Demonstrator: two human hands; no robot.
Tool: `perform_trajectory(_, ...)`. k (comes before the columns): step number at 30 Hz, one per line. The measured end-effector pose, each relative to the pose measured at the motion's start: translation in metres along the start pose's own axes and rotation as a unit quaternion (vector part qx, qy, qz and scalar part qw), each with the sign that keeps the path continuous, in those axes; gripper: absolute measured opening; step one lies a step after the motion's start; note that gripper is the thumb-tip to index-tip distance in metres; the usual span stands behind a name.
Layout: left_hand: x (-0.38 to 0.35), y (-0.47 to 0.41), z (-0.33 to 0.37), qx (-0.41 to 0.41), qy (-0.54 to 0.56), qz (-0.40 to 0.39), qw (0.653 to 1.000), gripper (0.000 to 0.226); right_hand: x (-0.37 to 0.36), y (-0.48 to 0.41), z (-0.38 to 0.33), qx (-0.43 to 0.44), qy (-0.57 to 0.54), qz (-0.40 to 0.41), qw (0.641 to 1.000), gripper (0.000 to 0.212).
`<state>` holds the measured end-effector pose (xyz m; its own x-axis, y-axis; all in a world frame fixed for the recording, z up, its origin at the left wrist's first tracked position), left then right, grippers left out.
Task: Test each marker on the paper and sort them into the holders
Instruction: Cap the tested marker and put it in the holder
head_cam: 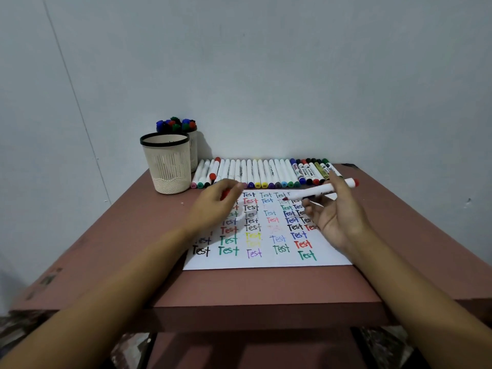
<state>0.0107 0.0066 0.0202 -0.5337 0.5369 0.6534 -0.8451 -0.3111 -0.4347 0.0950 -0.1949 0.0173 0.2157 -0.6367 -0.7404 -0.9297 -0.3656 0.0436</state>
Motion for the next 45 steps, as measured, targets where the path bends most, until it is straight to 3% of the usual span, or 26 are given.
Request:
perform_trajectory(4, 0.004, -0.008, -0.017, 0.076, 0.058, 0.008, 0.995, 0.040, 0.001, 0.000, 0.002, -0.028, -0.025, -0.009, 0.999, 0.024)
perform_trajectory(7, 0.001, -0.010, -0.027, 0.107, 0.016, 0.006, 0.994, 0.045, 0.003, 0.002, 0.000, 0.016, 0.063, -0.005, 0.998, 0.010)
perform_trajectory(11, 0.002, -0.008, -0.027, 0.078, -0.040, -0.001, 0.996, 0.047, 0.009, 0.004, -0.004, 0.122, 0.296, 0.022, 0.947, 0.024)
perform_trajectory(17, 0.004, -0.006, -0.025, 0.098, -0.012, 0.011, 0.995, 0.036, 0.012, 0.012, -0.006, 0.183, 0.423, 0.077, 0.884, 0.022)
perform_trajectory(21, 0.006, -0.005, -0.025, 0.104, -0.016, 0.010, 0.994, 0.027, 0.015, 0.014, -0.004, 0.177, 0.453, 0.090, 0.869, 0.020)
perform_trajectory(26, 0.006, -0.005, -0.022, 0.104, -0.028, 0.013, 0.994, 0.024, 0.016, 0.012, -0.002, 0.155, 0.436, 0.077, 0.883, 0.015)
perform_trajectory(45, 0.005, -0.005, -0.022, 0.104, -0.043, -0.003, 0.994, 0.029, 0.015, 0.012, -0.001, 0.166, 0.480, 0.067, 0.859, 0.018)
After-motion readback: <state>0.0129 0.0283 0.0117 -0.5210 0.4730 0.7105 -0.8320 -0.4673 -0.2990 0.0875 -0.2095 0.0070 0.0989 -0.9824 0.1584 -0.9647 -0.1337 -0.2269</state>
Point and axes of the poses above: each hand's wrist, its own y-axis away from the middle knuckle, its own x-axis out of the back of the hand, z = x × y, the point moved 3 cm from there along -y, towards the middle knuckle, and after that the axes turned 11 degrees about -y, right-handed, at the moved point
